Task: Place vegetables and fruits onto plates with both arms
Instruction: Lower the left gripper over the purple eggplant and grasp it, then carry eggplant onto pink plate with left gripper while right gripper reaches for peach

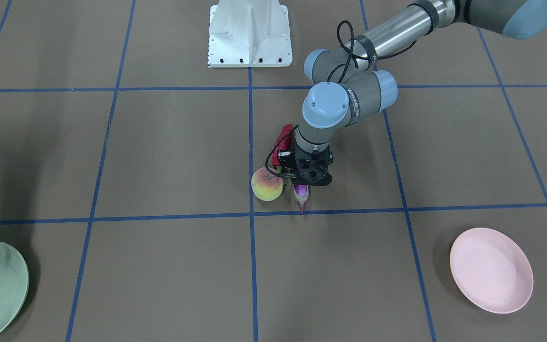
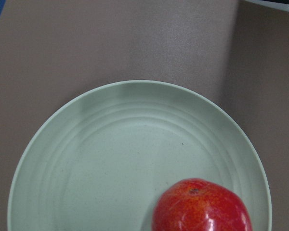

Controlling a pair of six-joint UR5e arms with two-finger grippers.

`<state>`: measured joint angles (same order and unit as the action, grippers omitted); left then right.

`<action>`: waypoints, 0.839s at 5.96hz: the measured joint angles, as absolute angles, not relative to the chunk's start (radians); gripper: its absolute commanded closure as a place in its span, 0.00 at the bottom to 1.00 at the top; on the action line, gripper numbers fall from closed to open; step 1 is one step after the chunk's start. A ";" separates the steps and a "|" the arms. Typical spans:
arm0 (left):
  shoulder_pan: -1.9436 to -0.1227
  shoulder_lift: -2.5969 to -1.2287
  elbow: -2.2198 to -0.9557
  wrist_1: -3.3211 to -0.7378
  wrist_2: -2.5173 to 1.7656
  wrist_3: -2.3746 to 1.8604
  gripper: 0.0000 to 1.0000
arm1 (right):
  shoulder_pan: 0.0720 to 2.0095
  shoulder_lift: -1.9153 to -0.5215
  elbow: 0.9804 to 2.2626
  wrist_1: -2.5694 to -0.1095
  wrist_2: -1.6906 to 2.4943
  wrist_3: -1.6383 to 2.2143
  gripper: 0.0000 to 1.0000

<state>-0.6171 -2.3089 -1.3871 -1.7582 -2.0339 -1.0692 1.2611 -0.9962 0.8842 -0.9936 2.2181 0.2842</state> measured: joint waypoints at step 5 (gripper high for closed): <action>-0.852 -2.287 -1.443 -1.742 -2.141 -0.857 1.00 | 1.166 -1.009 1.092 -0.993 2.209 0.559 0.01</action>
